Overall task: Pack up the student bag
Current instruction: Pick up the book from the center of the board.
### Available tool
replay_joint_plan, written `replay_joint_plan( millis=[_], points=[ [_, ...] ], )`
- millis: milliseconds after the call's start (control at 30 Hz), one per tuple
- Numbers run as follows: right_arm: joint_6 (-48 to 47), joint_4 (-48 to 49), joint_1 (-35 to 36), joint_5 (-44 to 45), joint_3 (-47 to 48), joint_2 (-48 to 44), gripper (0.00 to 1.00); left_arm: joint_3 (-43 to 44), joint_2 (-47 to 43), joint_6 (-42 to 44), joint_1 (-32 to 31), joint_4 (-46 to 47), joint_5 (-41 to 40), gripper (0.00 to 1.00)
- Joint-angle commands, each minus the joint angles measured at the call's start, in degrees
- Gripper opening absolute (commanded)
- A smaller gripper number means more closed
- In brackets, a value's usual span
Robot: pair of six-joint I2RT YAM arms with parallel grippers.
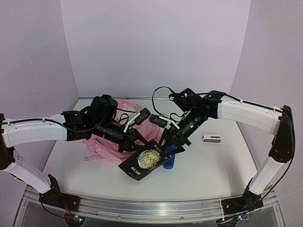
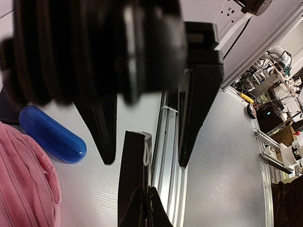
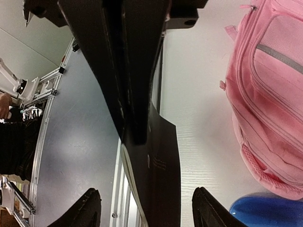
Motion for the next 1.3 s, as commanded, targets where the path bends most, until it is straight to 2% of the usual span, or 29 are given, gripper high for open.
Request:
replay_joint_plan(
  millis=[0,100,200,233,267,333,467,533,633,733,933,1267],
  points=[
    [2.5,5.0,2.4,-2.7,-1.3,-0.2,0.54,0.3,-2.4,-1.1,-0.1,4.0,0.2,0.0],
    [3.2,5.7,2.9,-3.6,-2.3,-0.5,0.42,-0.4,-3.2,-1.4,-0.1,4.4,-0.6,0.0],
    [3.6,5.8,3.0,-3.5,-3.0,-0.8,0.08,-1.3,-4.4,-1.7,-0.1,5.0,-2.1,0.0],
    [4.1,5.8,3.0,-3.0,-3.0,-0.9,0.02,-1.3,-4.8,-1.7,-0.1,4.7,-2.7,0.0],
    [4.5,5.8,2.9,-2.7,-3.1,-1.1,0.0,-1.3,-5.2,-1.8,-0.1,4.2,-4.2,0.02],
    [5.7,5.8,2.8,-2.1,-3.2,-1.8,0.0,-1.3,-6.5,-1.6,-0.1,2.7,-7.6,0.16],
    [9.8,7.9,-0.3,-0.4,-4.2,-4.2,0.0,-2.5,-11.4,-1.8,0.0,0.8,-21.7,0.63],
    [15.7,12.7,-4.0,0.3,-5.8,-6.2,0.0,-2.3,-12.4,-1.8,0.0,-1.6,-30.1,0.73],
    [26.1,21.9,-11.7,3.4,-8.9,-10.2,0.0,1.3,-9.9,-0.7,0.0,-9.8,-38.5,0.76],
    [36.7,29.3,-17.6,9.6,-11.8,-13.5,0.0,6.4,-3.4,0.6,-0.1,-16.8,-41.3,0.77],
    [42.1,31.4,-23.4,15.4,-15.6,-18.1,0.0,13.6,9.7,2.0,-1.3,-24.9,-49.3,0.77],
    [54.8,34.2,-27.7,16.7,-20.6,-20.7,0.0,24.4,27.4,5.0,-3.3,-32.5,-63.3,0.67]
  ],
)
